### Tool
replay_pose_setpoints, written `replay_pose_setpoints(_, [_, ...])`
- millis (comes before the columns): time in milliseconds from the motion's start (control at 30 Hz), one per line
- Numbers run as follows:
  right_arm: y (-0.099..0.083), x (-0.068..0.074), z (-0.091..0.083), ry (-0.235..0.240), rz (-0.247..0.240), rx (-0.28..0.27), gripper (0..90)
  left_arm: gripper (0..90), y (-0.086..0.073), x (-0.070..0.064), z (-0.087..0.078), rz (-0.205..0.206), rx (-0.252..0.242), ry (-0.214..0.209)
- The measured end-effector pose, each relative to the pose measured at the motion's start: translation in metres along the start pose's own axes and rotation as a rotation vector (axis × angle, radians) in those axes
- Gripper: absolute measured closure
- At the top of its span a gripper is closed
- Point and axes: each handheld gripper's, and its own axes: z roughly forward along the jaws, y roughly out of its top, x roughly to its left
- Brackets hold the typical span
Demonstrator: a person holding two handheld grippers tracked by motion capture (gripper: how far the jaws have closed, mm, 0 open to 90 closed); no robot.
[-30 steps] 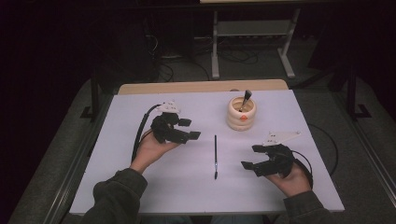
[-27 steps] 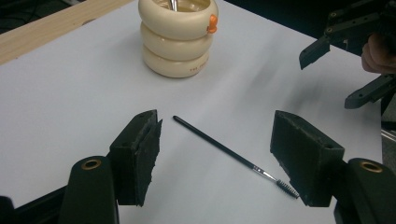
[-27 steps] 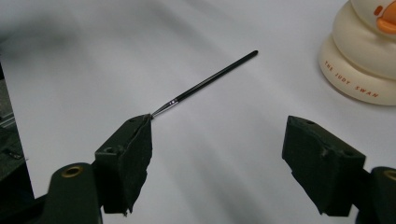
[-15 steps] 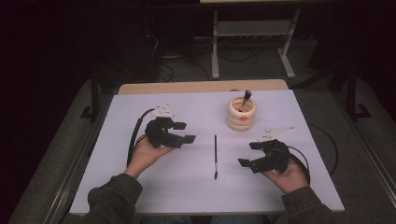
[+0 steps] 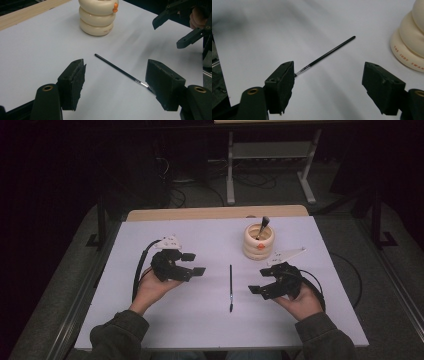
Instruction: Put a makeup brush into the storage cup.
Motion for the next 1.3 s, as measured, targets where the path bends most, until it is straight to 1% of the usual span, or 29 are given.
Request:
replay_pose_setpoints(67, [0.003,0.001,0.002,0.0,0.004,0.009,25.7,31.5,0.0,-0.001,-0.001,0.0,-0.004,0.0])
replay_pose_setpoints(167, [0.007,0.0,0.005,0.003,-0.01,0.018,26.3,31.4,-0.001,-0.001,-0.002,-0.002,-0.007,0.001])
replay_pose_setpoints(200, [0.008,0.0,0.006,0.004,-0.017,0.024,26.5,31.4,-0.001,-0.001,-0.003,0.003,-0.007,0.002])
replay_pose_setpoints(267, [0.01,0.0,0.007,0.005,-0.016,0.027,26.7,31.5,-0.002,0.0,-0.004,0.006,-0.006,0.002])
replay_pose_setpoints(300, [0.012,-0.001,0.009,0.009,-0.022,0.027,26.9,31.4,-0.003,-0.001,-0.004,0.0,-0.007,0.003])
replay_pose_setpoints(333, [0.013,0.0,0.009,0.009,-0.015,0.03,27.2,31.4,-0.003,0.0,-0.005,0.005,-0.007,0.004])
replay_pose_setpoints(367, [0.014,-0.001,0.01,0.01,-0.026,0.032,27.3,31.4,-0.004,-0.001,-0.005,0.0,-0.01,0.004])
replay_pose_setpoints(400, [0.016,0.0,0.011,0.01,-0.014,0.039,27.5,31.4,-0.004,-0.001,-0.006,-0.001,-0.01,0.004])
replay_pose_setpoints(433, [0.016,-0.001,0.012,0.012,-0.025,0.042,27.5,31.4,-0.005,0.0,-0.006,0.0,-0.01,0.005])
replay_pose_setpoints(467, [0.017,-0.001,0.014,0.012,-0.013,0.042,27.5,31.4,-0.005,0.0,-0.007,0.001,-0.011,0.005])
replay_pose_setpoints(533, [0.019,-0.001,0.016,0.013,-0.017,0.051,27.7,31.3,-0.006,0.0,-0.008,0.002,-0.012,0.004])
replay_pose_setpoints(567, [0.02,-0.001,0.016,0.012,-0.023,0.06,27.7,31.3,-0.006,-0.001,-0.008,-0.004,-0.014,0.003])
replay_pose_setpoints(733, [0.024,-0.002,0.019,0.017,-0.028,0.068,28.4,31.3,-0.006,-0.001,-0.01,0.003,-0.019,0.004])
replay_pose_setpoints(767, [0.025,-0.002,0.02,0.015,-0.04,0.073,28.4,31.3,-0.006,-0.001,-0.011,0.003,-0.019,0.004])
replay_pose_setpoints(800, [0.027,-0.002,0.02,0.014,-0.035,0.078,28.6,31.3,-0.006,-0.001,-0.011,0.004,-0.018,0.004])
replay_pose_setpoints(833, [0.027,-0.002,0.021,0.017,-0.044,0.075,28.6,31.3,-0.007,0.0,-0.011,0.003,-0.02,0.004])
replay_pose_setpoints(867, [0.029,-0.002,0.02,0.02,-0.038,0.083,28.7,31.3,-0.007,0.0,-0.011,0.004,-0.02,0.004])
replay_pose_setpoints(900, [0.03,-0.003,0.021,0.016,-0.048,0.083,28.7,31.3,-0.007,-0.001,-0.012,0.002,-0.02,0.005])
replay_pose_setpoints(933, [0.031,-0.002,0.022,0.016,-0.04,0.087,28.7,31.3,-0.007,0.0,-0.012,0.004,-0.02,0.004])
replay_pose_setpoints(967, [0.031,-0.003,0.023,0.018,-0.052,0.089,28.7,31.3,-0.007,-0.001,-0.012,0.003,-0.02,0.004])
replay_pose_setpoints(1000, [0.032,-0.002,0.024,0.017,-0.046,0.095,28.8,31.3,-0.007,-0.001,-0.012,0.002,-0.018,0.004])
replay_pose_setpoints(1067, [0.035,-0.002,0.025,0.019,-0.05,0.102,28.8,31.3,-0.007,-0.001,-0.012,0.001,-0.019,0.002])
replay_pose_setpoints(1100, [0.036,-0.002,0.026,0.021,-0.06,0.104,28.9,31.3,-0.007,-0.001,-0.012,0.003,-0.019,0.003])
replay_pose_setpoints(1133, [0.037,-0.001,0.026,0.02,-0.054,0.109,28.9,31.3,-0.007,-0.001,-0.013,0.004,-0.021,0.003])
replay_pose_setpoints(1167, [0.038,-0.002,0.027,0.022,-0.067,0.108,29.0,31.3,-0.007,-0.001,-0.013,0.002,-0.023,0.003])
replay_pose_setpoints(1200, [0.04,-0.001,0.028,0.024,-0.056,0.112,29.0,31.3,-0.007,-0.002,-0.013,0.003,-0.024,0.003])
replay_pose_setpoints(1300, [0.042,-0.001,0.031,0.024,-0.065,0.118,29.0,31.1,-0.008,-0.002,-0.015,0.006,-0.021,0.004])
